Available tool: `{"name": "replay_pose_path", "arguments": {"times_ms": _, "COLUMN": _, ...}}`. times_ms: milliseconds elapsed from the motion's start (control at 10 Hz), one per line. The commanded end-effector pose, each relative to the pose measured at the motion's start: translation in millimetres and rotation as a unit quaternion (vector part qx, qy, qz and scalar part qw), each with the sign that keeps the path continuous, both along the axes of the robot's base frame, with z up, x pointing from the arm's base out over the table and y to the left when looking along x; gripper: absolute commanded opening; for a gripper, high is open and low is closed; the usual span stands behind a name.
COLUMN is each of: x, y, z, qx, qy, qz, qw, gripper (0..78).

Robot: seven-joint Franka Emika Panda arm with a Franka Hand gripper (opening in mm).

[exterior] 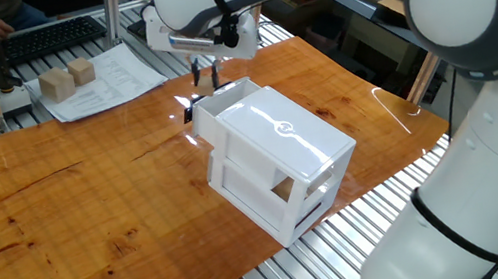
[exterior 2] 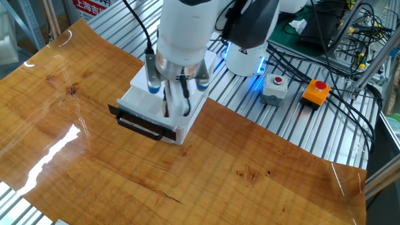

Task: Put things in the drawer

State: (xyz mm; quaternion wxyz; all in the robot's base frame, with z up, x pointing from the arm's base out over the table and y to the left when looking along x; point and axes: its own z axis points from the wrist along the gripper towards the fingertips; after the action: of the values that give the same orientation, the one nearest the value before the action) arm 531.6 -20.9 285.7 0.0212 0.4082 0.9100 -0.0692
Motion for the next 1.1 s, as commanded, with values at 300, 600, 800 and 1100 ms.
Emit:
{"name": "replay_pose_path", "arguments": {"times_ms": 300, "x": 6.5, "y": -13.8, "z": -6.5, "qx": -0.008, "qy": -0.006, "qz": -0.061, "qw": 0.9981, "gripper": 1.2}}
{"name": "replay_pose_path", "arguments": {"times_ms": 600, "x": 4.5, "y": -21.9, "z": -15.2, "qx": -0.008, "qy": -0.011, "qz": -0.083, "qw": 0.9964, "gripper": 1.2}}
{"name": "replay_pose_path", "arguments": {"times_ms": 800, "x": 3.6, "y": -23.7, "z": -17.5, "qx": -0.006, "qy": -0.012, "qz": -0.096, "qw": 0.9953, "gripper": 1.2}}
{"name": "replay_pose_path", "arguments": {"times_ms": 1100, "x": 0.1, "y": -23.6, "z": -20.0, "qx": -0.008, "qy": -0.014, "qz": -0.110, "qw": 0.9938, "gripper": 1.2}}
